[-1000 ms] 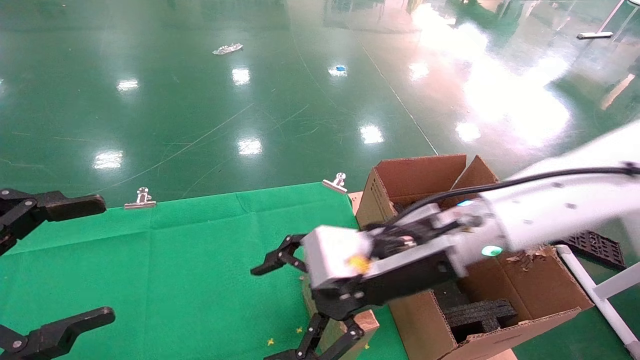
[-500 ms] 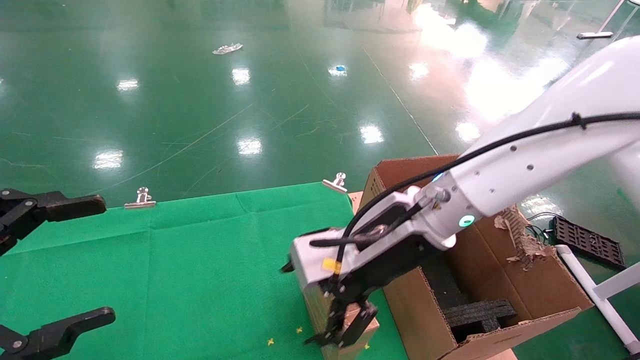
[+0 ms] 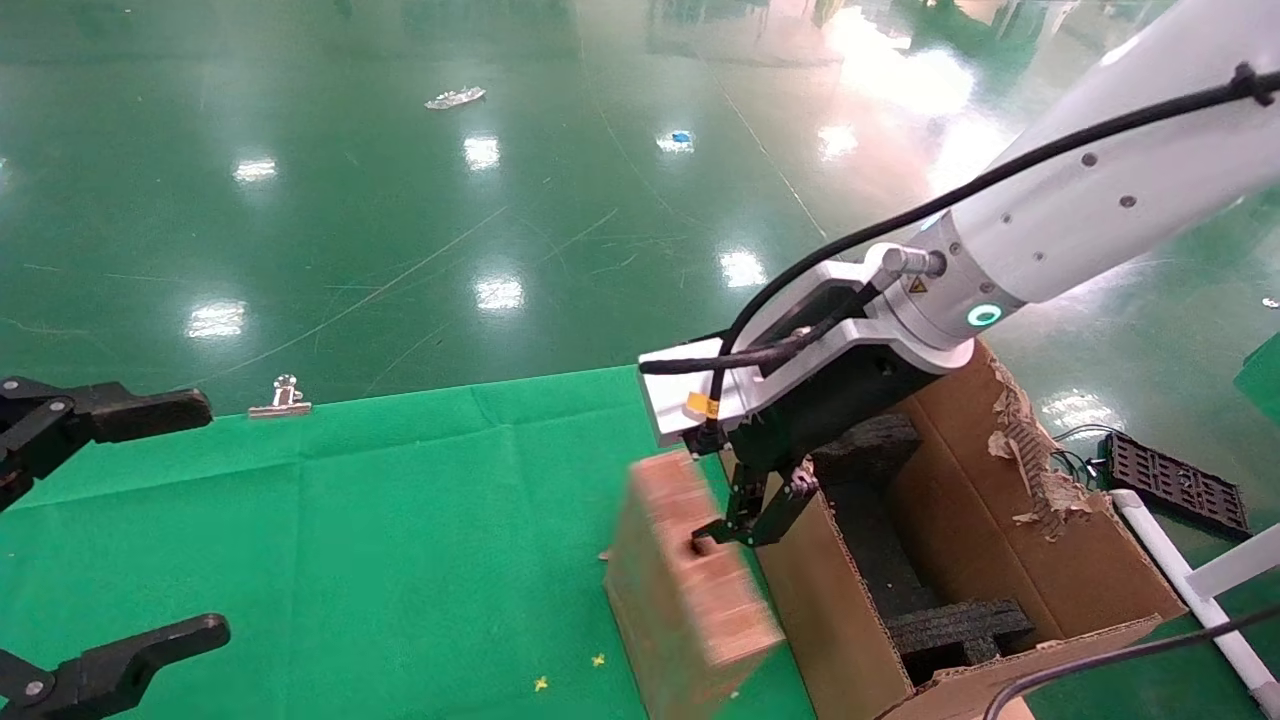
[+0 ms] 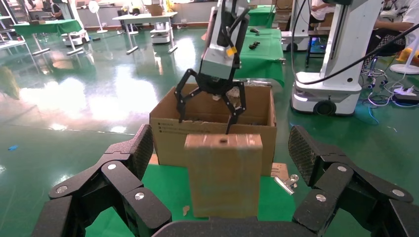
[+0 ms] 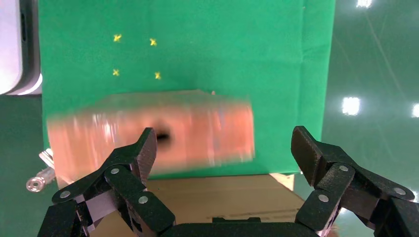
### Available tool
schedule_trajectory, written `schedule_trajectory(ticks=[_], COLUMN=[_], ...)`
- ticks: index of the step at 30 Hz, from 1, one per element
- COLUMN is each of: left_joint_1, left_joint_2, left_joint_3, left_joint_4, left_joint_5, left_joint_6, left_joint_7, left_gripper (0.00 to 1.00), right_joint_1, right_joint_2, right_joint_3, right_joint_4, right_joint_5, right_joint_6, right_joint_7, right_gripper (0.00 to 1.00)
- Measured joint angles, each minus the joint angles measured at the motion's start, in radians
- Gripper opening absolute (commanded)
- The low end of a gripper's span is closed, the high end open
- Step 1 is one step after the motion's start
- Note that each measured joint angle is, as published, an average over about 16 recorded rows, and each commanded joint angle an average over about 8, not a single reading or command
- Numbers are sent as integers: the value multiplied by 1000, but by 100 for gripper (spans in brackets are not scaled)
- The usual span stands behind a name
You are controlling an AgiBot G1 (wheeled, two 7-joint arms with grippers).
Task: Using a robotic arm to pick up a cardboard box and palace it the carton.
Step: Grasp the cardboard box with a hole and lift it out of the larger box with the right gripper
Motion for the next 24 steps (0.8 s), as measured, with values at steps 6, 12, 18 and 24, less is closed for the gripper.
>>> schedule_trajectory(ticks=[6,12,18,24], left_joint_1=[0,0,0,0], left_joint_2=[0,0,-1,-1], left_joint_3=[0,1,1,2], left_joint_4=[0,0,0,0], left_joint_5=[0,-1,-1,-1], left_joint_6=[0,0,-1,-1], left_joint_7=[0,0,1,1], left_gripper=[100,100,100,100], right_joint_1=[42,77,117,147], right_joint_2=[-19,-41,-60,-83], right_joint_3=[-84,-172,-246,-306], right_joint_4=[0,-2,-2,-2], right_joint_5=[47,81,89,84], right_joint_6=[0,1,9,16], right_joint_7=[-4,-2,10,29], right_gripper=[100,100,100,100])
